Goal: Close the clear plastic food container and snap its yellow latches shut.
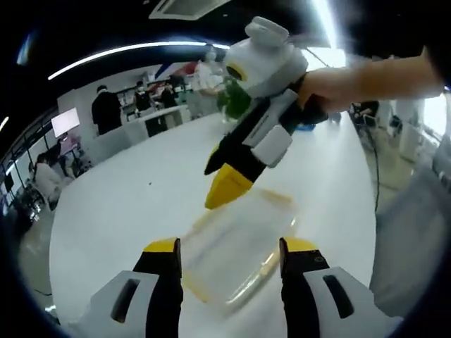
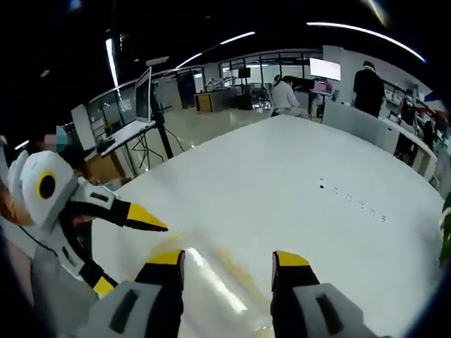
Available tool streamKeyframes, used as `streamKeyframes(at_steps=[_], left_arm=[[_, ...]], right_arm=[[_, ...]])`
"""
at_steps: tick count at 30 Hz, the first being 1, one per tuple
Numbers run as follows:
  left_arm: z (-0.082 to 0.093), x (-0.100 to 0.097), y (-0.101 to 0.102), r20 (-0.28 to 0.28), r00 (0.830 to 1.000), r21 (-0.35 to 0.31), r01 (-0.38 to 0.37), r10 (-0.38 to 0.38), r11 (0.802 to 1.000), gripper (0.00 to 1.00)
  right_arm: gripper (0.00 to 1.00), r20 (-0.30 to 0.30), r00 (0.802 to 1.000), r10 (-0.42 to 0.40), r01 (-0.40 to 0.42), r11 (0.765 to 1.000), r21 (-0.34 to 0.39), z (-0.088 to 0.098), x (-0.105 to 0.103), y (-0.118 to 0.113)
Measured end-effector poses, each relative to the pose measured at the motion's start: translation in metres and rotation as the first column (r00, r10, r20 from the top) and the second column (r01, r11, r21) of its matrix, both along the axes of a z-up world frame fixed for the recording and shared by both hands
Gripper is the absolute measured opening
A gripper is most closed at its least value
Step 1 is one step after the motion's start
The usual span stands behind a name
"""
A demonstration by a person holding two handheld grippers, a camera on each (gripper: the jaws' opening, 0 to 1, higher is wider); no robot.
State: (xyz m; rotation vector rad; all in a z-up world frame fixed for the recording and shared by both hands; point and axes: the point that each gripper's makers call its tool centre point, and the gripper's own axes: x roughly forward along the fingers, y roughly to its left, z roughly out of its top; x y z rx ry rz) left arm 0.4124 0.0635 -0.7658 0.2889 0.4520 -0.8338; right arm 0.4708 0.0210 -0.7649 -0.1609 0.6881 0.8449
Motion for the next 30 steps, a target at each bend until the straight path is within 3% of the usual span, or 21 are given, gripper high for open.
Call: streamKeyframes(at_steps=[3,7,12,16,22,30], left_arm=[[0.0,-0.001,0.007,-0.012,1.0,-0.003,-0.02,0.02,1.0,0.54],[0.009,0.002,0.018,-0.017,0.996,-0.07,-0.094,0.093,0.993,0.53],[0.007,0.003,0.029,-0.024,0.992,-0.068,-0.123,0.122,0.99,0.53],[0.006,0.002,0.032,-0.044,0.99,-0.09,-0.139,0.136,0.986,0.53],[-0.006,-0.004,0.032,-0.067,0.989,-0.069,-0.139,0.135,0.988,0.53],[-0.022,-0.016,0.024,-0.092,0.991,-0.028,-0.103,0.1,0.994,0.54]], right_arm=[[0.48,-0.005,0.999,-0.04,0.04,0.999,0.034,0.003,-0.01,-0.005],[0.48,0.016,0.996,-0.084,0.083,0.995,0.047,0.005,-0.022,-0.014],[0.48,0.058,0.99,-0.13,0.127,0.99,0.063,0.006,-0.027,-0.025],[0.53,0.035,0.986,-0.162,0.157,0.982,0.108,0.003,-0.033,-0.028],[0.54,0.012,0.984,-0.18,0.177,0.979,0.105,-0.011,-0.048,-0.033],[0.54,0.009,0.976,-0.218,0.216,0.969,0.118,-0.017,-0.053,-0.034]])
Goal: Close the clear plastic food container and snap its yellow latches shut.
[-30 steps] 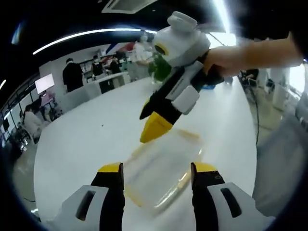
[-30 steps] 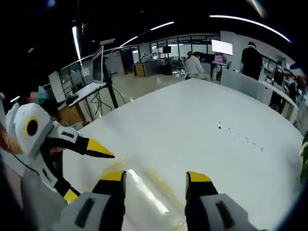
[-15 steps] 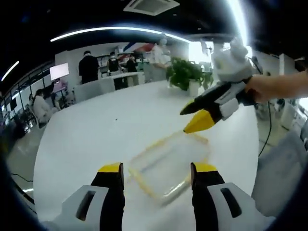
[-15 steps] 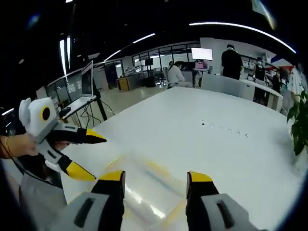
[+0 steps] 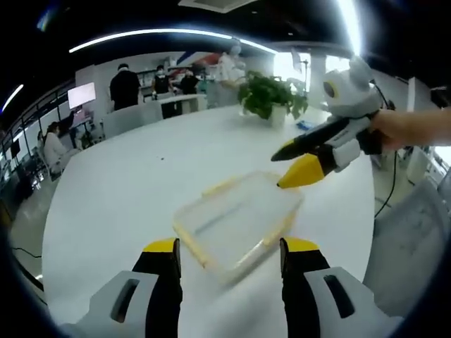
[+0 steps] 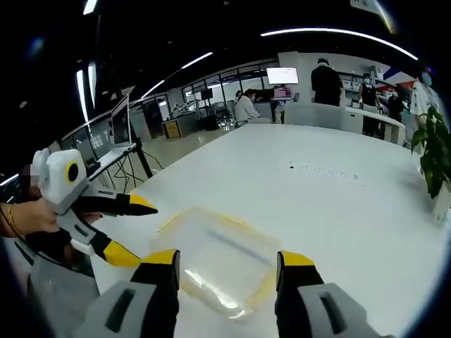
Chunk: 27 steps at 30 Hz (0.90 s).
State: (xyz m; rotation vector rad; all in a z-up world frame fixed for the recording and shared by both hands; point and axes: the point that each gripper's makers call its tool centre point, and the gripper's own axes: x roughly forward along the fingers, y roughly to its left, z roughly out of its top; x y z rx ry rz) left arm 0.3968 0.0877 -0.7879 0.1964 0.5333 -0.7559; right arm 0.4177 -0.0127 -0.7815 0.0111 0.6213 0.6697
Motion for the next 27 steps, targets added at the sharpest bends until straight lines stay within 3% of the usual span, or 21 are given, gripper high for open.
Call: streamKeyframes(at_steps=[5,11,13,15,20,27], left_arm=[[-0.002,0.002,0.0,-0.002,1.0,0.006,0.006,-0.006,1.0,0.54],[-0.005,0.005,0.002,-0.005,1.0,0.015,0.005,-0.005,1.0,0.53],[-0.005,0.005,0.003,-0.013,1.0,0.016,0.001,-0.001,1.0,0.53],[-0.007,0.005,0.002,-0.026,1.0,0.011,-0.001,0.001,1.0,0.52],[-0.013,0.003,-0.002,-0.031,0.999,0.037,0.021,-0.02,0.999,0.52],[-0.017,0.007,-0.005,-0.035,0.999,0.04,0.025,-0.024,0.999,0.49]], right_arm=[[0.6,-0.031,0.999,-0.025,0.025,1.0,0.018,-0.007,-0.004,-0.004],[0.59,-0.031,1.0,-0.003,0.002,1.0,-0.021,-0.016,-0.013,-0.005],[0.58,-0.029,0.999,0.013,-0.015,0.998,-0.065,-0.021,-0.016,-0.007],[0.58,0.021,0.998,0.053,-0.049,0.988,-0.15,-0.023,-0.016,-0.01],[0.57,0.021,0.997,0.077,-0.072,0.981,-0.182,-0.027,-0.018,-0.007],[0.56,0.011,0.997,0.078,-0.075,0.982,-0.172,-0.033,-0.018,-0.008]])
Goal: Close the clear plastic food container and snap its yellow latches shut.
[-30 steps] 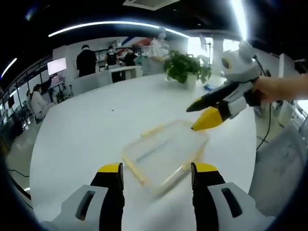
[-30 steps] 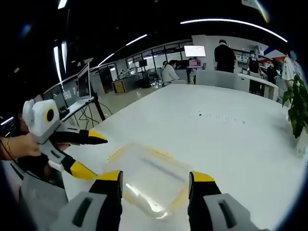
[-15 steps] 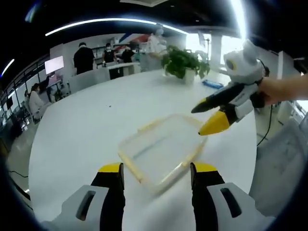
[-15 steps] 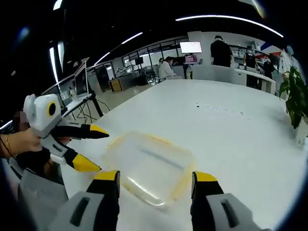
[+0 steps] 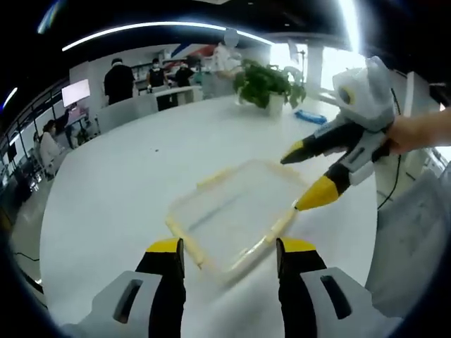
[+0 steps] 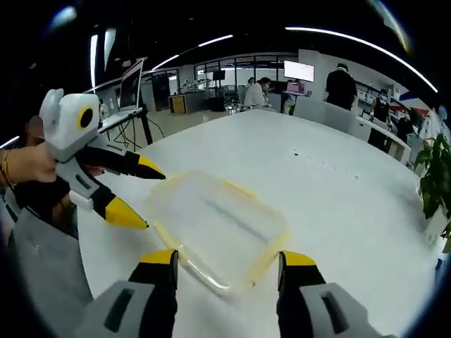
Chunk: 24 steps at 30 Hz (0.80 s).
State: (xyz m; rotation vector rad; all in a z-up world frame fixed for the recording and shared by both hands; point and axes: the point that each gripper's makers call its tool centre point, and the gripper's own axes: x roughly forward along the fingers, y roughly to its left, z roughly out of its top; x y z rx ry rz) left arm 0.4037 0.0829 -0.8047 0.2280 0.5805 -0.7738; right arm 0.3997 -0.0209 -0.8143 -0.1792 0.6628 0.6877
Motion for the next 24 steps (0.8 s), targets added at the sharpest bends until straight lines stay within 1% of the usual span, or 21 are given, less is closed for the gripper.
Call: streamKeyframes(at_steps=[4,7,8,14,17,24], left_arm=[[0.001,0.004,-0.003,0.006,1.0,0.0,-0.005,0.005,1.0,0.47],[0.0,0.007,-0.003,0.013,1.0,0.012,-0.005,0.004,1.0,0.48],[0.0,0.008,-0.003,0.015,1.0,0.014,-0.004,0.004,1.0,0.48],[-0.001,0.018,-0.001,0.025,1.0,0.019,-0.008,0.008,1.0,0.48],[-0.001,0.023,0.0,0.026,0.999,0.021,-0.021,0.02,1.0,0.48],[0.0,0.035,0.0,0.029,0.999,0.022,-0.026,0.025,0.999,0.48]], right_arm=[[0.56,0.006,1.0,0.0,0.0,1.0,0.012,0.0,0.001,0.002],[0.56,0.011,1.0,-0.003,0.003,1.0,0.015,0.0,0.005,0.002],[0.56,0.023,1.0,0.001,-0.001,1.0,0.012,0.0,0.008,0.002],[0.56,0.025,1.0,0.003,-0.003,1.0,0.015,0.0,0.017,0.003],[0.56,0.04,0.999,0.012,-0.013,1.0,0.011,0.002,0.023,0.005],[0.56,0.039,0.999,0.015,-0.016,1.0,0.023,0.001,0.036,0.005]])
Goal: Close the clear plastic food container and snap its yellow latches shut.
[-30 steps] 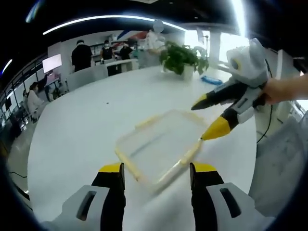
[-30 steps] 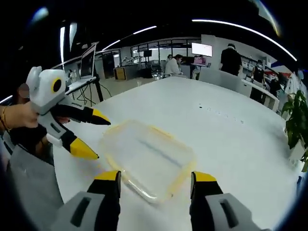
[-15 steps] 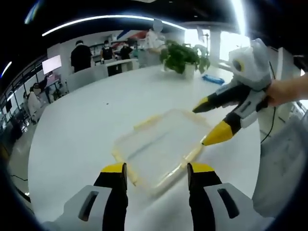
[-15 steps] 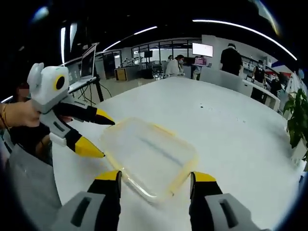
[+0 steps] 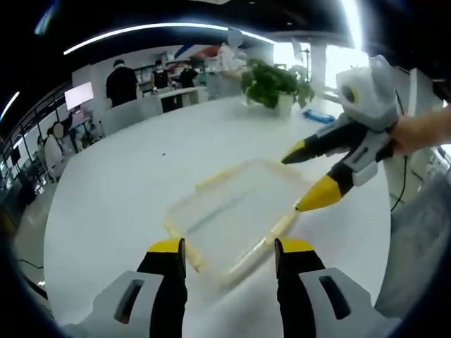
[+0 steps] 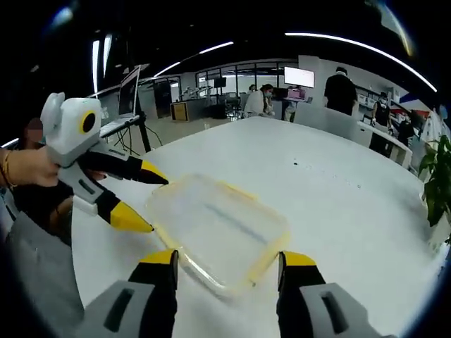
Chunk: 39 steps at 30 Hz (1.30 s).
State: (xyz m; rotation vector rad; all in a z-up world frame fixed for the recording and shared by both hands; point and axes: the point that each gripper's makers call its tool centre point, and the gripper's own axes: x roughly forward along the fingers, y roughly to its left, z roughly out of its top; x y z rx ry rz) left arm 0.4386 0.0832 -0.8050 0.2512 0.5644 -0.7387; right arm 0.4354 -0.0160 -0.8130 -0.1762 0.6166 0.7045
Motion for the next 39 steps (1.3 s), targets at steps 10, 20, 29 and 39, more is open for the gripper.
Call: streamKeyframes(at_steps=[10,20,29,39], left_arm=[[-0.001,0.006,0.0,0.004,1.0,0.037,0.021,-0.021,0.999,0.47],[0.011,0.005,0.007,0.005,1.0,-0.019,-0.029,0.029,0.999,0.5],[0.028,-0.008,0.013,0.032,0.999,-0.059,-0.038,0.04,0.998,0.5],[0.046,-0.028,0.023,0.048,0.996,-0.117,-0.068,0.074,0.991,0.53]], right_arm=[[0.56,-0.002,1.0,-0.001,0.002,1.0,0.005,0.0,0.006,0.0],[0.55,-0.015,1.0,-0.01,0.01,1.0,0.025,0.005,0.001,-0.002],[0.57,-0.004,0.999,-0.054,0.054,0.997,0.05,0.019,-0.011,-0.012],[0.6,0.013,0.997,-0.08,0.079,0.994,0.071,0.031,-0.031,-0.018]])
